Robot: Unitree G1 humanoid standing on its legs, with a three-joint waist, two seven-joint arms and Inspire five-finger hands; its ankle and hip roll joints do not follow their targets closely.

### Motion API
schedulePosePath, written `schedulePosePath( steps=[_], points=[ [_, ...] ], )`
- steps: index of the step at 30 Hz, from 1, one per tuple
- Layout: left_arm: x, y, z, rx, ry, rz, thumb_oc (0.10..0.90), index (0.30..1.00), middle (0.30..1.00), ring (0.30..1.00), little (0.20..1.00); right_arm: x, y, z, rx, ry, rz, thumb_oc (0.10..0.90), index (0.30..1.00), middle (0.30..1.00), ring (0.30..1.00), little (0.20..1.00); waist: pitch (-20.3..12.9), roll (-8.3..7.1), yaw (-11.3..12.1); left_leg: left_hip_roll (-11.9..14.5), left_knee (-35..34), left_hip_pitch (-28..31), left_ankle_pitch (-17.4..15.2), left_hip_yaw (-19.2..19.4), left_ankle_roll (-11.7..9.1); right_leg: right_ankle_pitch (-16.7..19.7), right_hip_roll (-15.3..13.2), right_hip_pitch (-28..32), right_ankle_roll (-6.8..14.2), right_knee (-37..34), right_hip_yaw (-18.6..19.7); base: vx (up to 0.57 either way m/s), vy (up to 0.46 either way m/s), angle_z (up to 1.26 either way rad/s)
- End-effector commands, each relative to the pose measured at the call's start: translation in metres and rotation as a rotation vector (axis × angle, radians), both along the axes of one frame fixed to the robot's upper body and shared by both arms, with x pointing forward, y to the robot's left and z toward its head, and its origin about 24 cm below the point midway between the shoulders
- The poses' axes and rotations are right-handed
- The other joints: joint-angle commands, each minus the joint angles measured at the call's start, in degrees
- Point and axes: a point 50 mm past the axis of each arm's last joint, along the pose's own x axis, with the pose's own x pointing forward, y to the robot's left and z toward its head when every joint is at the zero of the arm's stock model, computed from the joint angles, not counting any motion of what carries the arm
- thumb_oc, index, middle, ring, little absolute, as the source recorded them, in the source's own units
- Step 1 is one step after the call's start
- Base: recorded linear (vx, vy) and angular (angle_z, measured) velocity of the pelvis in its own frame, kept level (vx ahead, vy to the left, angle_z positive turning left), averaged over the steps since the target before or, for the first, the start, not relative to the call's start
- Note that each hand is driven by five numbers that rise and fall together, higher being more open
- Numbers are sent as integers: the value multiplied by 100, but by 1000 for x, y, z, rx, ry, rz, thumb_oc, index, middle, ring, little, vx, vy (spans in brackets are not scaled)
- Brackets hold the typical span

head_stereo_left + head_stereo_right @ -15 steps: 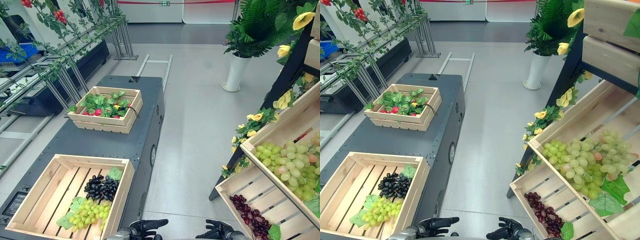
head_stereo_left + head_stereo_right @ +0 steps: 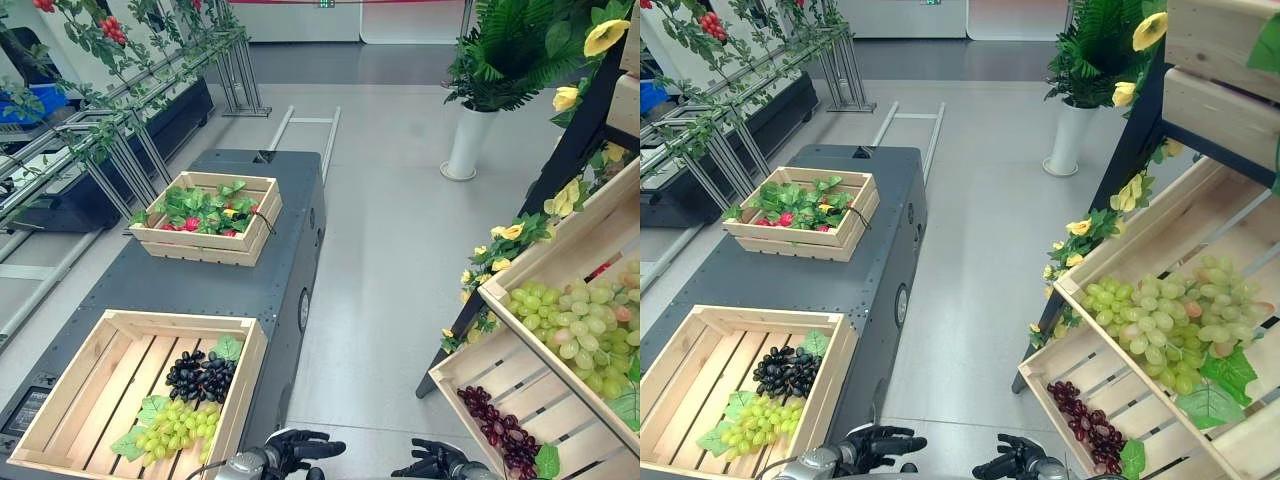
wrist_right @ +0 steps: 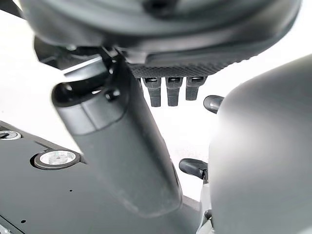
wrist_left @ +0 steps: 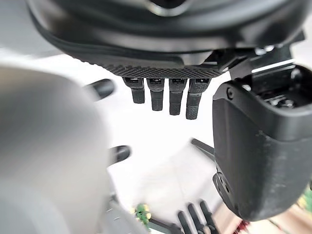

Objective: Pick up the fruits from the basket on one side to the basket on the other side

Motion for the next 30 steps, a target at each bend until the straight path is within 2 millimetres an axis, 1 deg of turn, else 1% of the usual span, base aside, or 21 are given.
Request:
schedulePosePath(
  steps=[1, 2, 4, 5, 6, 7, 11, 12, 14, 16, 17, 18, 19, 20, 21, 22, 23, 26, 27, 28, 30],
  points=[
    [67, -10, 42, 13, -334, -78, 800, 900, 900, 900, 900, 23, -9, 9, -14, -70, 39, 800, 900, 900, 900, 900, 41, -47, -19, -216, 13, 67, -498, -13, 95, 231, -240, -312, 237, 117, 74, 0, 0, 0],
    [83, -8, 59, 31, -416, -60, 800, 900, 900, 900, 900, 24, -12, 10, -18, -77, 39, 800, 900, 900, 900, 900, 72, -38, -1, -226, 13, 31, -488, -22, 105, 231, -242, -341, 239, 130, 68, 0, 0, 0],
    [97, -1, 80, 80, -530, -41, 800, 900, 900, 900, 900, 22, -15, 11, -23, -81, 42, 800, 900, 900, 900, 900, 109, -41, 25, -239, 13, -3, -480, -45, 118, 233, -241, -366, 239, 135, 42, 0, 0, 0],
    [105, 5, 94, 126, -607, -41, 800, 900, 900, 900, 900, 20, -16, 11, -27, -83, 41, 800, 900, 900, 900, 900, 129, -45, 48, -251, 13, -27, -476, -63, 125, 232, -241, -377, 237, 136, 20, 0, 0, 0],
    [105, 5, 94, 127, -606, -41, 800, 900, 900, 900, 900, 20, -16, 11, -26, -83, 42, 800, 900, 900, 900, 900, 128, -47, 46, -252, 13, -27, -476, -64, 125, 231, -241, -376, 237, 136, 19, 0, 0, 0],
    [115, 16, 116, 217, -731, -51, 800, 900, 900, 900, 900, 16, -18, 10, -31, -83, 34, 800, 900, 900, 900, 900, 161, -59, 96, -268, 13, -58, -469, -88, 136, 233, -243, -388, 230, 130, -24, 7, 7, 4],
    [127, 48, 165, 390, -933, -33, 800, 900, 900, 900, 900, 5, -24, 9, -36, -80, 8, 800, 900, 900, 900, 900, 206, -95, 227, -276, 13, -156, -429, -171, 134, 194, -226, -387, 191, 148, -183, 21, 9, 11],
    [128, 51, 170, 410, -952, -29, 800, 900, 900, 900, 900, 4, -24, 9, -35, -80, 4, 800, 900, 900, 900, 900, 211, -103, 234, -278, 13, -167, -421, -187, 132, 176, -222, -389, 184, 167, -212, 41, 7, 19],
    [127, 70, 188, 515, -1033, 15, 800, 900, 900, 900, 900, 3, -25, 10, -30, -98, -17, 800, 900, 900, 900, 900, 284, -125, 310, -298, 13, -231, -383, -224, 139, 81, -195, -468, 141, 347, -296, 34, 6, 14],
    [126, 86, 199, 597, -1088, 49, 800, 900, 900, 900, 900, 6, -27, 11, -26, -121, -31, 800, 900, 900, 900, 900, 398, -122, 360, -315, 13, -298, -326, -259, 145, 40, -179, -585, 102, 493, -320, -2, 6, 24],
    [125, 89, 201, 616, -1102, 62, 800, 900, 900, 900, 900, 6, -28, 12, -24, -123, -32, 800, 900, 900, 900, 900, 426, -119, 370, -318, 13, -311, -314, -269, 147, 35, -177, -609, 93, 519, -324, -32, 5, 26],
    [124, 103, 211, 671, -1154, 115, 800, 900, 900, 900, 900, 7, -29, 13, -21, -137, -37, 800, 900, 900, 900, 900, 546, -117, 410, -335, 13, -373, -281, -312, 148, 11, -158, -681, 61, 576, -350, -28, 1, 16],
    [123, 107, 214, 695, -1170, 134, 800, 900, 900, 900, 900, 7, -29, 13, -19, -139, -37, 800, 900, 900, 900, 900, 576, -118, 418, -341, 13, -385, -272, -323, 148, 5, -156, -692, 55, 587, -361, -35, 2, 13],
    [122, 117, 225, 756, -1222, 165, 800, 900, 900, 900, 900, 8, -30, 14, -17, -159, -38, 800, 900, 900, 900, 900, 671, -126, 442, -352, 24, -444, -249, -317, 147, -31, -146, -743, 35, 638, -387, -19, 1, 13],
    [122, 119, 227, 770, -1232, 175, 800, 900, 900, 900, 900, 9, -29, 14, -16, -164, -36, 800, 900, 900, 900, 900, 691, -129, 445, -355, 36, -467, -246, -319, 147, -39, -146, -764, 30, 656, -390, -90, -8, 26],
    [121, 129, 239, 845, -1290, 222, 800, 900, 900, 900, 900, 16, -28, 18, -14, -208, -29, 800, 900, 900, 900, 900, 878, -140, 465, -380, 203, -659, -239, -330, 138, -83, -137, -914, -9, 796, -425, -131, -14, 25],
    [121, 135, 245, 910, -1323, 241, 800, 900, 900, 900, 900, 22, -26, 21, -15, -237, -27, 800, 900, 900, 900, 900, 1013, -145, 470, -397, 366, -812, -245, -348, 127, -108, -129, -1029, -44, 911, -450, -141, -16, 23],
    [119, 148, 252, 1046, -1360, 261, 800, 900, 900, 900, 900, 30, -25, 26, -16, -282, -42, 800, 900, 900, 900, 900, 1302, -149, 488, -425, 728, -1127, -240, -439, 56, -184, -100, -1190, -113, 1152, -487, -39, 3, 14],
    [119, 149, 253, 1058, -1360, 265, 800, 900, 900, 900, 900, 30, -25, 26, -17, -286, -42, 800, 900, 900, 900, 900, 1319, -151, 489, -428, 750, -1149, -242, -443, 53, -196, -99, -1203, -117, 1172, -489, -54, 31, 22],
    [117, 162, 258, 1134, -1359, 299, 800, 900, 900, 900, 900, 36, -24, 30, -21, -332, -37, 800, 900, 900, 900, 900, 1526, -159, 485, -410, 974, -1406, -232, -393, 32, -240, -111, -1398, -157, 1348, -532, -74, 29, 13],
    [116, 172, 263, 1183, -1355, 311, 800, 900, 900, 900, 900, 38, -25, 32, -22, -354, -37, 800, 900, 900, 900, 900, 1644, -158, 479, -409, 1149, -1578, -238, -385, 16, -264, -124, -1538, -186, 1475, -552, -77, 33, 7]
  ],
)
